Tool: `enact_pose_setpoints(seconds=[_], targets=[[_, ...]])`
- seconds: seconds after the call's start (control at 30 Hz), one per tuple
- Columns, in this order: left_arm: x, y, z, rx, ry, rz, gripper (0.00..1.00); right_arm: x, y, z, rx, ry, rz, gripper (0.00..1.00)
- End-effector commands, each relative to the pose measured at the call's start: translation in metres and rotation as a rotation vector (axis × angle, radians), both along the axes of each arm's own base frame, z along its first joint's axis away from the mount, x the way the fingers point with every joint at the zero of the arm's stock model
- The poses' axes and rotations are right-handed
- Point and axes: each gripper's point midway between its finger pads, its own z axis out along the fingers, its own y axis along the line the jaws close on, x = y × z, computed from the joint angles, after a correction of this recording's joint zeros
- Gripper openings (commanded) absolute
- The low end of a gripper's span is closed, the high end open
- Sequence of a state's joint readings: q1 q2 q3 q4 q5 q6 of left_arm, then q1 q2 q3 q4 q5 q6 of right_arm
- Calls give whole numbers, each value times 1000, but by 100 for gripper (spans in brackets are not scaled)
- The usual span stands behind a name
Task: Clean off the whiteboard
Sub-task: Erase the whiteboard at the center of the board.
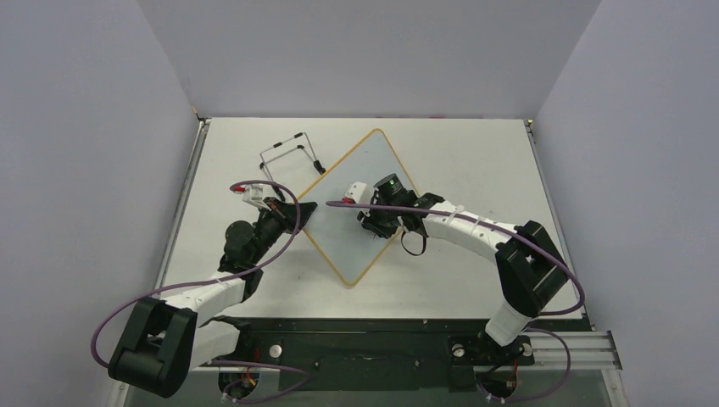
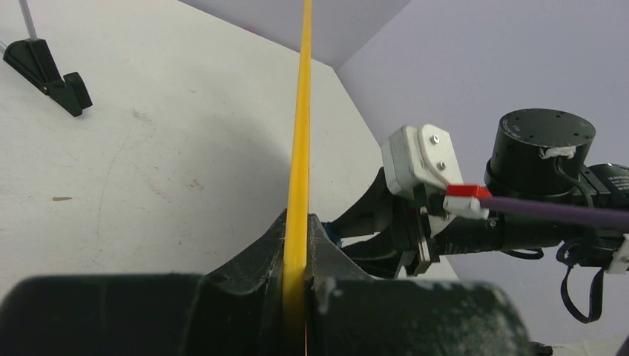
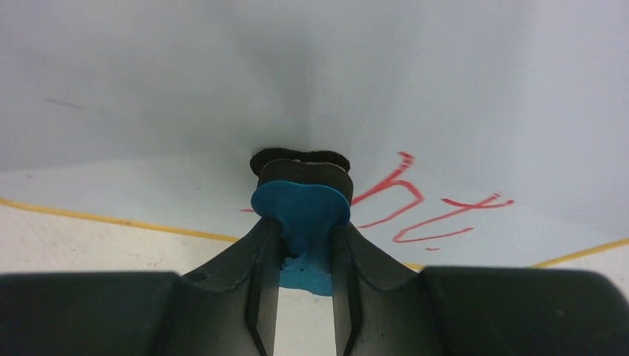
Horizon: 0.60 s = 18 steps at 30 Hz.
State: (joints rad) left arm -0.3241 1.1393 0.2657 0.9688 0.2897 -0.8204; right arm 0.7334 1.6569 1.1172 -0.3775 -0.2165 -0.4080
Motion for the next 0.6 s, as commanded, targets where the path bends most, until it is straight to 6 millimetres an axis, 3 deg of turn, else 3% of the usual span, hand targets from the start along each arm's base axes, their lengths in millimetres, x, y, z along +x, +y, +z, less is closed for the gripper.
enact_pose_setpoints(seconds=[0.0, 0.1, 0.2, 0.33, 0.47, 0.57], targets=[[-20, -19, 60, -93, -162, -132, 0, 49, -1, 34, 126, -118, -149, 0], [-20, -18, 61, -91, -163, -131, 0, 40, -11, 15, 32, -80, -50, 0], [-19, -18, 61, -87, -163, -129, 0, 8, -16, -7, -44, 35, 117, 0], [-18, -18, 62, -85, -163, -126, 0, -24, -12, -21, -118, 90, 296, 0], [-17, -19, 62, -86, -163, -125, 0, -32, 11, -11, -87, 56, 325, 0], [-18, -18, 61, -88, -161, -126, 0, -7, 27, 18, 30, -13, 188, 0]])
